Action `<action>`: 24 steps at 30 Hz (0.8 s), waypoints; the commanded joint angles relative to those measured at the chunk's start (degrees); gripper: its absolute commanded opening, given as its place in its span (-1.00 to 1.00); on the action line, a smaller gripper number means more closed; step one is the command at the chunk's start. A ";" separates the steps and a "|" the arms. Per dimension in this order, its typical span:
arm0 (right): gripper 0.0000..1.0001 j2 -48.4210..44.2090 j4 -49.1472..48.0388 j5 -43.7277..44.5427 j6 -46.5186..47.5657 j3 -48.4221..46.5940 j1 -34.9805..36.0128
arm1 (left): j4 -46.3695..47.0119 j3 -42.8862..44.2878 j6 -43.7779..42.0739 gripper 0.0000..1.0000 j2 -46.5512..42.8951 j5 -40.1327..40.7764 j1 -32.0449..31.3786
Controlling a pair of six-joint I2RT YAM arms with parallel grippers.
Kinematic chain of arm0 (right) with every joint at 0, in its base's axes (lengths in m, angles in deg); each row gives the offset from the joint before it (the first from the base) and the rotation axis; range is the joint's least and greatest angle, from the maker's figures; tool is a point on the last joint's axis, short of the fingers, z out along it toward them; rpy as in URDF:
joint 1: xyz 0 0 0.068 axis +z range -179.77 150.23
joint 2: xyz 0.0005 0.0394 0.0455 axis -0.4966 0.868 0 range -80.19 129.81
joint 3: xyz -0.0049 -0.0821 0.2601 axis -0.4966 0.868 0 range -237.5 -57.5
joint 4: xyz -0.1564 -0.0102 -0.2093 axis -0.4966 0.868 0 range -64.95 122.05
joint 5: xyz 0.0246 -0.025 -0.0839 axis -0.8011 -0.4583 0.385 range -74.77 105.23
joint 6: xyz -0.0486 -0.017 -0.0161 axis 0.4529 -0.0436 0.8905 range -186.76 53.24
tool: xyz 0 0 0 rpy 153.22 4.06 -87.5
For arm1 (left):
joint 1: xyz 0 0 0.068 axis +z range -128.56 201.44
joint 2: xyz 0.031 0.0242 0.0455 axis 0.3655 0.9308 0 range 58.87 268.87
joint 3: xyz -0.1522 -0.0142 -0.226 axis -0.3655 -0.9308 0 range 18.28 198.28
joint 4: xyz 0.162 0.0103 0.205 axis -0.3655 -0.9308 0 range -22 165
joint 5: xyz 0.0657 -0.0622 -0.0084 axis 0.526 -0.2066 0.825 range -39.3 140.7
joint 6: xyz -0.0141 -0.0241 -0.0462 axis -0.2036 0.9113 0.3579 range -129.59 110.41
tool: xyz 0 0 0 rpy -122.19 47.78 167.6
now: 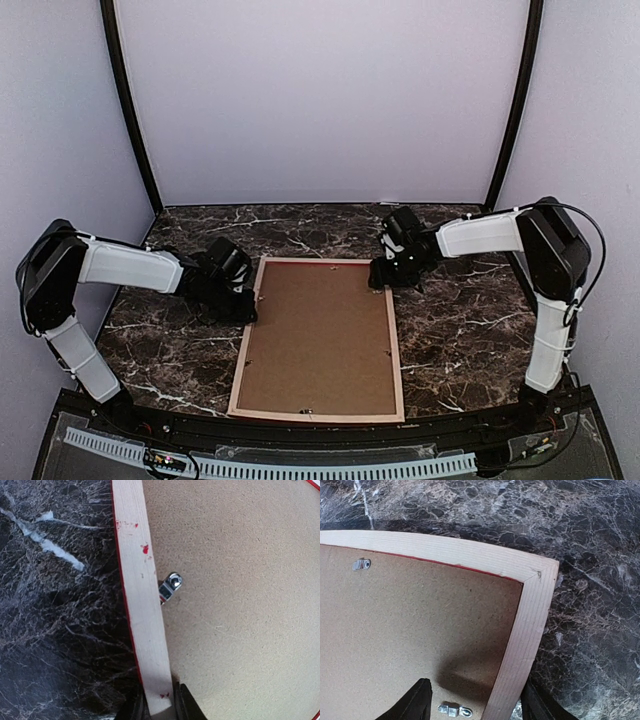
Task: Put the photo into the frame
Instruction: Press the fastener onto the backboard.
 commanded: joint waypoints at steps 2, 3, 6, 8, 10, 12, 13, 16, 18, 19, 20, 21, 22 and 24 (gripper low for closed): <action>0.20 0.45 -0.09 1.42 0.40 -0.93 -0.31 | -0.95 0.70 -0.42 -0.55 1.81 -0.78 -1.21; 0.20 0.40 -0.02 1.54 0.85 -0.74 -0.32 | -1.01 0.81 -0.39 -0.55 1.94 -0.74 -1.22; 0.18 0.38 0.82 2.09 3.04 -0.62 -0.21 | -1.08 1.07 -0.36 -0.55 2.19 -0.73 -1.39; 0.17 0.42 1.42 2.12 4.36 -0.46 0.10 | -1.12 1.13 -0.29 -0.55 2.26 -0.61 -1.39; 0.17 0.62 2.05 1.92 5.55 -0.29 0.12 | -1.27 1.14 -0.27 -0.55 2.25 -0.38 -1.37; 0.16 0.78 2.61 1.79 6.51 -0.14 0.08 | -1.42 1.14 -0.23 -0.55 2.38 -0.29 -1.41; 0.16 0.85 2.91 1.71 7.02 -0.09 0.12 | -1.49 1.14 -0.13 -0.55 2.35 -0.23 -1.35; 0.16 1.23 4.04 1.52 8.31 -0.34 0.08 | -1.56 1.21 -0.02 -0.55 2.42 -0.18 -1.39; 0.16 1.46 4.61 1.49 9.00 -0.50 0.13 | -1.71 1.22 0.06 -0.55 2.50 -0.08 -1.39; 0.15 1.56 5.00 1.46 9.37 -0.59 0.13 | -1.72 1.22 0.08 -0.56 2.51 0.00 -1.41; 0.15 1.61 5.43 1.43 9.78 -0.73 0.13 | -1.77 1.18 0.08 -0.56 2.51 0.09 -1.41; 0.15 1.61 5.82 1.46 10.19 -0.81 0.13 | -1.80 1.16 0.15 -0.56 2.51 0.12 -1.41; 0.15 1.54 6.11 1.56 10.59 -0.79 0.01 | -1.82 1.08 0.21 -0.56 2.51 0.21 -1.41; 0.15 1.51 6.77 1.47 11.45 -0.91 0.03 | -1.83 1.01 0.30 -0.56 2.51 0.23 -1.42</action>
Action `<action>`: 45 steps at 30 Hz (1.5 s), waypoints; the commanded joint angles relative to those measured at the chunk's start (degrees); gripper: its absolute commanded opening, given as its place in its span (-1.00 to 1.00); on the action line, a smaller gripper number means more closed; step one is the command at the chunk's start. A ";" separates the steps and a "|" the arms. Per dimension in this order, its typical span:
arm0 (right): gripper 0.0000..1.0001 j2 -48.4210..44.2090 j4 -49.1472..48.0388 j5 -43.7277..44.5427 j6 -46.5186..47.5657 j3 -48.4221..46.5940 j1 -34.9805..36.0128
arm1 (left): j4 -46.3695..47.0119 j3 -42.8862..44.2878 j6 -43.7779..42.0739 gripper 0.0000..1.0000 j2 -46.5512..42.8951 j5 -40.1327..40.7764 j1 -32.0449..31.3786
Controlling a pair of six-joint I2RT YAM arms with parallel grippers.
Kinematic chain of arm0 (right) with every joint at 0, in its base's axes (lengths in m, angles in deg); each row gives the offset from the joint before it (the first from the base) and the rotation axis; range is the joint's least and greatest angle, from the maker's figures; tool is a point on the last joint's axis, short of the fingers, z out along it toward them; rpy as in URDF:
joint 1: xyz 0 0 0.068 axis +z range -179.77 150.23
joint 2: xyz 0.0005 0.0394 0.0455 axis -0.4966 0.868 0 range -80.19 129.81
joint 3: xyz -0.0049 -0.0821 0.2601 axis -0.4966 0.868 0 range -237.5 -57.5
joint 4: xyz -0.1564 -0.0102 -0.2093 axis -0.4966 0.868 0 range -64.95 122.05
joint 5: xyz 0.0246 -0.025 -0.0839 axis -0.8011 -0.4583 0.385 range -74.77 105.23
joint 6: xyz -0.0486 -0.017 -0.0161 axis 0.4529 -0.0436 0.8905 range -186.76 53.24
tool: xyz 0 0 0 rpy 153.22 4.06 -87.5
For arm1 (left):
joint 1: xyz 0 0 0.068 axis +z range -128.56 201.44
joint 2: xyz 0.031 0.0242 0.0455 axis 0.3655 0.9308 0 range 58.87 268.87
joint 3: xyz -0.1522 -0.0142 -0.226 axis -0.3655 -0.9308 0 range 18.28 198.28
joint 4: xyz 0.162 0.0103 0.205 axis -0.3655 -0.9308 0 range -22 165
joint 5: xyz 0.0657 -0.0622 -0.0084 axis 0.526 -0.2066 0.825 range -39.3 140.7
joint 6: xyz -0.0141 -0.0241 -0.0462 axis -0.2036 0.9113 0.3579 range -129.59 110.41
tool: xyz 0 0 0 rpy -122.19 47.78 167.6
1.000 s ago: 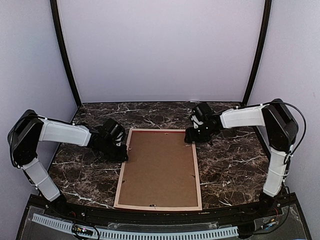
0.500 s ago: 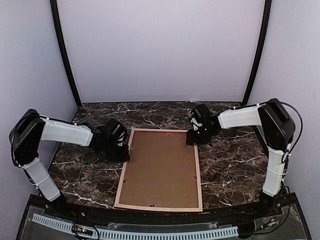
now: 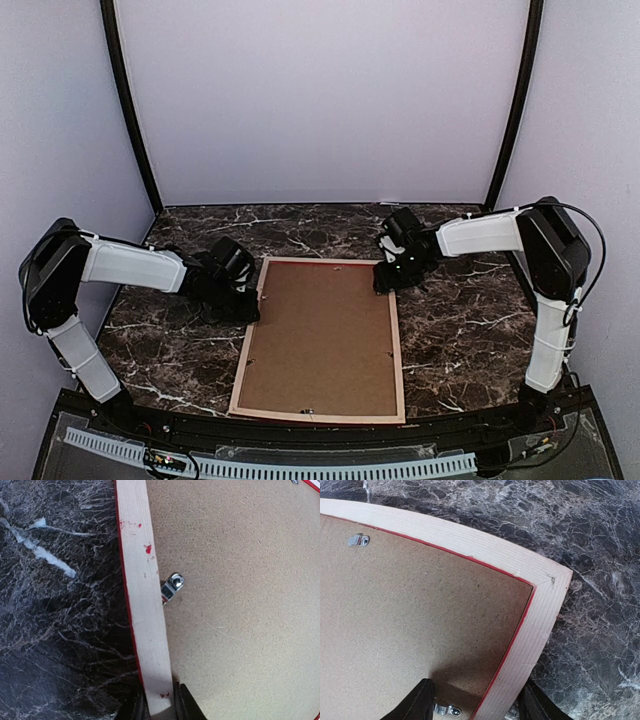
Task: Put the photo into the frame
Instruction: Press the fastener onto the backboard.
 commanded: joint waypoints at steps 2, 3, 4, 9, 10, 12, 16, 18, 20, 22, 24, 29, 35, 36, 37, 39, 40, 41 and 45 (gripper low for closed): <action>0.15 1.24 4.58 -0.40 3.79 -0.64 -0.02 | -2.08 -0.11 -0.14 -0.56 1.51 -0.46 -0.65; 0.15 1.24 4.80 -0.55 4.23 -0.64 0.02 | -2.14 -0.11 -0.13 -0.56 1.49 -0.43 -0.63; 0.15 1.16 5.17 -0.57 4.70 -0.64 0.04 | -2.18 -0.11 -0.09 -0.56 1.47 -0.23 -0.64; 0.17 0.41 6.81 -0.58 6.66 -0.17 -0.28 | -2.52 -0.10 0.11 -0.56 1.64 0.15 -0.63; 0.17 0.28 6.85 -0.58 6.89 0.00 -0.38 | -2.56 -0.11 0.16 -0.56 1.64 0.09 -0.64; 0.18 0.18 7.31 -0.58 7.39 0.15 -0.48 | -2.59 -0.11 0.26 -0.56 1.72 0.03 -0.65; 0.18 0.11 7.94 -0.42 7.81 0.24 -0.76 | -2.81 0.10 0.31 -0.56 1.64 0.14 -0.63; 0.17 -0.12 8.25 -0.47 8.02 0.45 -0.98 | -2.88 0.15 0.31 -0.56 1.72 0.24 -0.65; 0.17 -0.56 8.34 -0.50 8.16 0.85 -1.34 | -2.94 0.15 0.31 -0.56 1.73 0.24 -0.64; 0.17 -1.05 8.31 -0.58 8.16 1.26 -1.74 | -2.90 0.11 0.37 -0.56 1.73 0.22 -0.60; 0.16 -1.49 8.60 -0.58 8.24 1.51 -2.04 | -3.01 0.06 0.39 -0.56 1.73 0.21 -0.64; 0.15 -2.81 8.19 -2.86 8.12 2.24 -2.98 | -3.09 0.15 0.40 -0.56 1.64 0.27 -0.65; 0.12 -2.58 7.98 -4.80 8.33 2.24 -3.21 | -3.25 0.11 0.38 -0.57 1.55 0.31 -0.64; 0.11 -2.59 7.96 -5.02 8.34 2.30 -3.21 | -3.25 0.08 0.43 -0.56 1.55 0.35 -0.65; 0.11 -2.64 7.98 -5.18 8.34 2.41 -3.21 | -3.25 0.07 0.47 -0.57 1.55 0.37 -0.61; 0.10 -3.15 7.77 -5.74 8.47 2.88 -3.22 | -3.19 0.13 0.48 -0.57 1.55 0.39 -0.63; 0.11 -3.54 7.54 -6.20 8.51 3.20 -3.21 | -3.23 0.15 0.48 -0.56 1.60 0.39 -0.60; 0.13 -3.89 7.22 -6.87 8.52 3.55 -3.21 | -3.20 0.15 0.48 -0.57 1.62 0.39 -0.64; 0.15 -4.81 6.17 -9.05 8.52 4.72 -3.21 | -3.15 0.15 0.57 -0.57 1.65 0.35 -0.65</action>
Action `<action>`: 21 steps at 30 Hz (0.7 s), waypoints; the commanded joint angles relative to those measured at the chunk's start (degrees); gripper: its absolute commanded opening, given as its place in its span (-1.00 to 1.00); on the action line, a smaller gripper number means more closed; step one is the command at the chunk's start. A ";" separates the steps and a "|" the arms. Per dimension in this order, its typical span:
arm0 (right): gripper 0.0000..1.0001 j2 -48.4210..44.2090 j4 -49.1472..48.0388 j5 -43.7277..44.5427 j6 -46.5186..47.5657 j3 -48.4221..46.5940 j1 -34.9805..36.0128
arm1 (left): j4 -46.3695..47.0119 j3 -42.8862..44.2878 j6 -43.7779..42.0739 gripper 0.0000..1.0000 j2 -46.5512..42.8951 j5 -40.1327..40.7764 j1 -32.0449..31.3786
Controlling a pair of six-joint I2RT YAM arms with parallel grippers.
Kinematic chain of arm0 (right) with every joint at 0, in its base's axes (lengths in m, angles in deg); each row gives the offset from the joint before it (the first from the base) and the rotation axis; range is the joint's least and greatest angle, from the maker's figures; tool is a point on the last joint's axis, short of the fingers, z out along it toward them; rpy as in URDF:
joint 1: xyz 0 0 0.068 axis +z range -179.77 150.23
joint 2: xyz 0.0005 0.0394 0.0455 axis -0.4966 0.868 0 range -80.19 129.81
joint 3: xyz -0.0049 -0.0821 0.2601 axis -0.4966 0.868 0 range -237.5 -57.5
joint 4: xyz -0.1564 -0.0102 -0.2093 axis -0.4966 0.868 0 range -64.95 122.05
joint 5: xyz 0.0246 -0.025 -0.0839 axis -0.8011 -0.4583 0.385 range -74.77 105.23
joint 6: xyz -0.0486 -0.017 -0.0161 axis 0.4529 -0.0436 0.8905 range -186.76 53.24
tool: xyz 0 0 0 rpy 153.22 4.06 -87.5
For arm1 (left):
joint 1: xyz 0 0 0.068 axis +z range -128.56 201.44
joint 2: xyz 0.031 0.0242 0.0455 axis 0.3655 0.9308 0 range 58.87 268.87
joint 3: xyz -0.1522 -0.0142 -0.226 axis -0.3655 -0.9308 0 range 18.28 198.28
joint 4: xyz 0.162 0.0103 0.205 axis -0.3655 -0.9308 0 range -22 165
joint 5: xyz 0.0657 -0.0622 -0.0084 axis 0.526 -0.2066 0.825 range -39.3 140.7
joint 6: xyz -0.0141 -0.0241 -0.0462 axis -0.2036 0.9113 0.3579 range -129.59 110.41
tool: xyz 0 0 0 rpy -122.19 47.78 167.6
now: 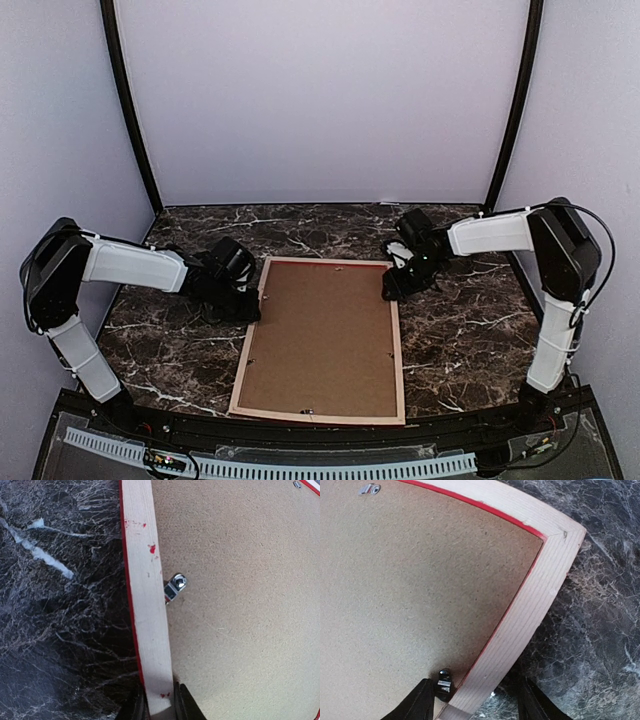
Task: Put the photo into the frame
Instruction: Press the fastener onto the backboard.
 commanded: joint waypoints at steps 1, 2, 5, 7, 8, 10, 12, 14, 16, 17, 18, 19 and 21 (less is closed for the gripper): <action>0.15 -1.94 1.54 -2.63 0.76 2.11 -0.20 | -3.16 -0.28 -0.35 -0.57 1.38 0.21 -0.41; 0.16 -1.87 1.43 -2.57 0.68 2.19 -0.30 | -3.11 -0.32 -0.35 -0.57 1.39 0.25 -0.44; 0.12 -1.31 1.27 -2.60 0.58 2.08 -0.57 | -3.05 -0.41 -0.43 -0.57 1.48 0.20 -0.45; 0.07 -0.86 1.36 -2.59 0.50 1.76 -0.73 | -3.06 -0.42 -0.43 -0.56 1.49 0.23 -0.45; 0.04 -0.68 1.36 -2.72 0.49 1.60 -0.85 | -3.07 -0.46 -0.43 -0.56 1.49 0.21 -0.45; 0.00 -0.46 1.20 -2.80 0.49 1.53 -1.06 | -3.03 -0.49 -0.43 -0.57 1.41 0.19 -0.45; -0.06 -0.27 1.00 -2.95 0.42 1.44 -1.31 | -3.07 -0.50 -0.46 -0.56 1.43 0.18 -0.45; -0.12 -0.14 0.92 -2.98 0.33 1.44 -1.53 | -2.96 -0.58 -0.40 -0.56 1.40 0.07 -0.40; -0.18 0.03 0.59 -3.16 0.03 1.44 -1.73 | -2.96 -0.59 -0.43 -0.57 1.40 -0.05 -0.40; -0.24 0.12 0.46 -3.27 -0.15 1.43 -1.84 | -2.93 -0.59 -0.43 -0.57 1.44 -0.01 -0.42; -0.27 0.23 0.18 -3.49 -0.32 1.46 -1.94 | -2.90 -0.59 -0.43 -0.57 1.47 -0.05 -0.44; -0.31 0.32 0.06 -3.52 -0.56 1.45 -2.07 | -2.94 -0.59 -0.43 -0.56 1.39 -0.02 -0.45; -0.37 0.58 -0.29 -3.61 -1.22 1.34 -2.53 | -2.95 -0.66 -0.37 -0.56 1.22 -0.08 -0.45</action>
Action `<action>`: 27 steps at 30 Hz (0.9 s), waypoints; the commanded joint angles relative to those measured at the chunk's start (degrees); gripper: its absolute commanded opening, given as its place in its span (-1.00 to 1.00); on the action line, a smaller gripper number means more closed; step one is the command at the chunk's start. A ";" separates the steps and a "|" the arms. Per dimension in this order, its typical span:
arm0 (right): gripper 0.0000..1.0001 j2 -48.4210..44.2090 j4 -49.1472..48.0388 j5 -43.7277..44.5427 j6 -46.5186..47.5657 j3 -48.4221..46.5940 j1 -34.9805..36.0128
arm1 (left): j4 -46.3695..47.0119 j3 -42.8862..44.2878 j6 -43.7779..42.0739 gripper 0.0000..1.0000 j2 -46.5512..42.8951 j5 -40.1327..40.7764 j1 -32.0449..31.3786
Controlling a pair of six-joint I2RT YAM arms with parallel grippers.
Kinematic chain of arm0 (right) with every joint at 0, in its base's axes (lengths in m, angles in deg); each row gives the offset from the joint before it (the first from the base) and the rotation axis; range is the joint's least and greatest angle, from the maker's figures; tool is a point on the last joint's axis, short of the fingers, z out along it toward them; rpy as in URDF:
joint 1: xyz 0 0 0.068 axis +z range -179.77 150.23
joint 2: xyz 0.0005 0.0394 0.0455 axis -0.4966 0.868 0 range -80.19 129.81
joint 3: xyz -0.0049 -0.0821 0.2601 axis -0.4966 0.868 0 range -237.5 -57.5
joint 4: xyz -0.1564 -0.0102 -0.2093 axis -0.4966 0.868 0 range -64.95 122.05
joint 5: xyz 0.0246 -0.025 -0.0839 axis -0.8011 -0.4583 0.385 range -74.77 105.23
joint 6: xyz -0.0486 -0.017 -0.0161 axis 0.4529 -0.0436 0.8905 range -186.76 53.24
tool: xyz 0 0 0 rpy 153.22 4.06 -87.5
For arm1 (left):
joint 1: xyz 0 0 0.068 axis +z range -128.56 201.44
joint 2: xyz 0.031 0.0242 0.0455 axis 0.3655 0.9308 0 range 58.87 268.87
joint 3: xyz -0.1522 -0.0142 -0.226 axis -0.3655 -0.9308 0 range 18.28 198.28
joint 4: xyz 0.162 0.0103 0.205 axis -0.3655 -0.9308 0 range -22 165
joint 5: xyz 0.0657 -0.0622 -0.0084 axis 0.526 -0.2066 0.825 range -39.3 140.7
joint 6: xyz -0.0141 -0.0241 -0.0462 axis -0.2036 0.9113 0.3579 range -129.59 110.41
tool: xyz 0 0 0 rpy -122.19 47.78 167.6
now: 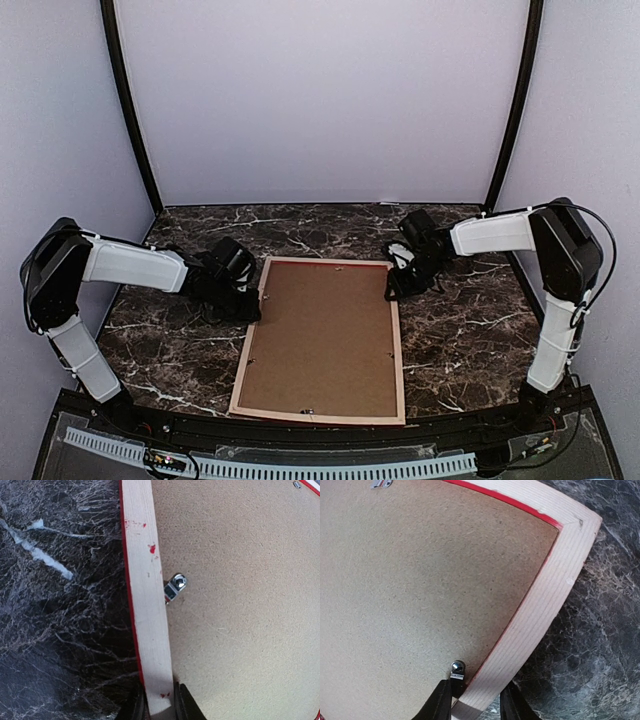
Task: Put the photo into the frame
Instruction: Press the fastener onto the backboard.
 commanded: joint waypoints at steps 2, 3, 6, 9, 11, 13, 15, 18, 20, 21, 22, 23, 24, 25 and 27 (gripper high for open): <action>-0.42 1.31 -0.70 0.49 -1.43 0.11 -1.85 | -2.90 -0.86 -0.26 -0.56 0.90 -0.20 -0.34; -0.44 1.31 -1.03 0.33 -1.83 -0.01 -2.05 | -2.89 -1.03 -0.23 -0.56 0.72 -0.18 -0.30; -0.36 0.99 -2.53 -1.20 -3.63 -0.10 -2.86 | -2.51 -1.75 0.32 -0.56 0.37 -0.26 -0.39; -0.06 0.26 -4.53 -3.77 -5.64 0.00 -3.17 | -1.92 -2.17 0.83 -0.56 0.21 -0.37 -0.48; 0.06 -0.29 -5.67 -5.35 -6.63 0.19 -3.18 | -1.58 -2.25 1.12 -0.57 0.26 -0.42 -0.64; 0.09 -0.80 -5.98 -5.99 -7.21 0.57 -3.12 | -1.39 -2.22 1.27 -0.57 0.46 -0.45 -0.73; 0.11 -1.26 -5.90 -5.61 -7.38 1.20 -3.09 | -1.30 -2.07 1.25 -0.56 0.64 -0.40 -0.84; 0.09 -1.50 -5.46 -4.65 -6.91 2.13 -2.91 | -1.26 -1.85 1.11 -0.56 0.84 -0.54 -0.86; 0.08 -1.30 -5.22 -4.00 -6.55 2.58 -2.70 | -1.24 -1.76 1.03 -0.57 1.00 -0.57 -0.85; 0.08 -1.18 -5.11 -3.71 -6.32 2.63 -2.56 | -1.25 -1.70 0.99 -0.56 1.03 -0.52 -0.82; 0.06 -0.89 -4.97 -3.34 -6.06 2.61 -2.36 | -1.20 -1.67 0.97 -0.56 1.13 -0.65 -0.80; 0.05 -0.66 -4.82 -2.83 -5.94 2.52 -2.13 | -1.24 -1.70 1.00 -0.56 1.14 -0.69 -0.83; 0.04 -0.44 -4.75 -2.39 -5.89 2.49 -2.04 | -1.20 -1.67 1.02 -0.57 1.24 -0.72 -0.85; 0.03 -0.26 -4.74 -2.17 -5.88 2.42 -2.03 | -1.19 -1.65 0.97 -0.57 1.29 -0.72 -0.87; 0.01 0.17 -4.47 -1.90 -5.57 2.03 -1.86 | -1.25 -1.65 0.96 -0.56 1.26 -0.80 -0.87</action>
